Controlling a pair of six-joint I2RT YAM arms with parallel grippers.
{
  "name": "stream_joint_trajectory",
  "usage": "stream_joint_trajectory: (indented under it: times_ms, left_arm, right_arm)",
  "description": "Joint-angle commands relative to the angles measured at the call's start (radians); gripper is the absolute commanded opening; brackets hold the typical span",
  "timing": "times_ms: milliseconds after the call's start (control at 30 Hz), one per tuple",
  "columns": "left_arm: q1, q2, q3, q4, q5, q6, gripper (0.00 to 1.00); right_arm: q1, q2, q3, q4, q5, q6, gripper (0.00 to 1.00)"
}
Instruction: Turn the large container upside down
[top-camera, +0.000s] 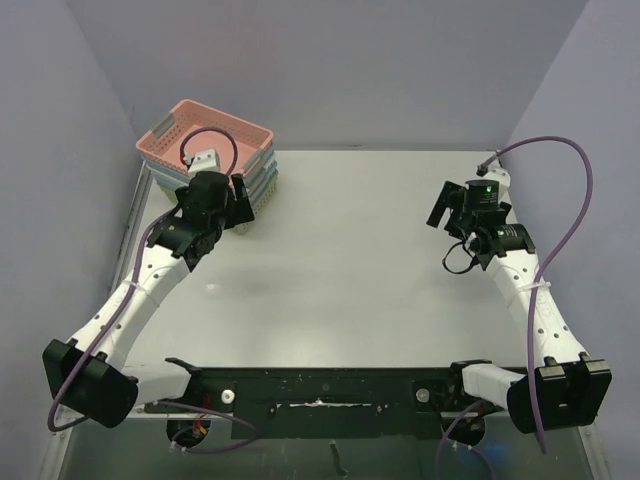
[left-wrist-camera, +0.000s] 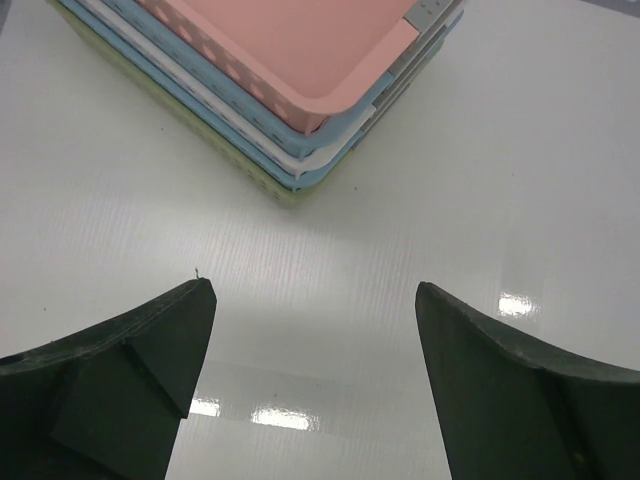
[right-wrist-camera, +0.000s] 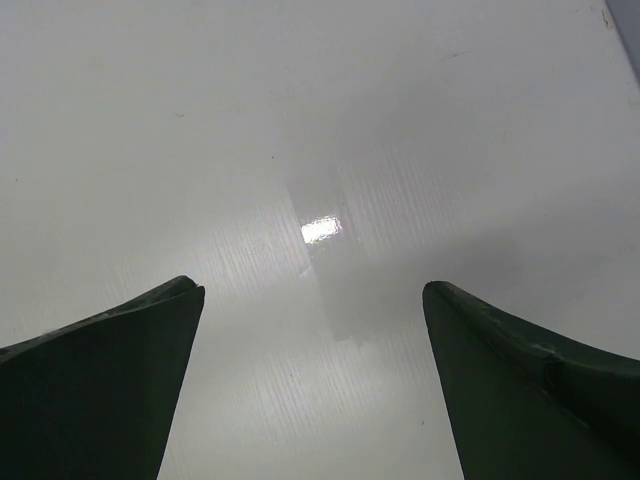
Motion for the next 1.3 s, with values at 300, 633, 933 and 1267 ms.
stream_joint_trajectory:
  times_ms: [300,633,933,1267]
  left_arm:
    - [0.020,-0.135,-0.091,0.146,-0.018,0.032,0.82]
    - [0.440,0.097,0.243,0.044,0.276,-0.050,0.82]
    - [0.464,0.479,0.646,-0.108,0.312,-0.101,0.69]
    - [0.450,0.546,0.648,-0.150,0.326,-0.113,0.42]
  right_arm:
    - [0.005,-0.022,0.011,0.004,0.053,0.021,0.98]
    - [0.003,-0.033,0.001,0.020,0.016,0.035,0.98]
    - [0.006,-0.055,0.013,-0.004,-0.019,0.040,0.98]
    - [0.005,-0.123,-0.058,-0.033,-0.014,0.066,0.98]
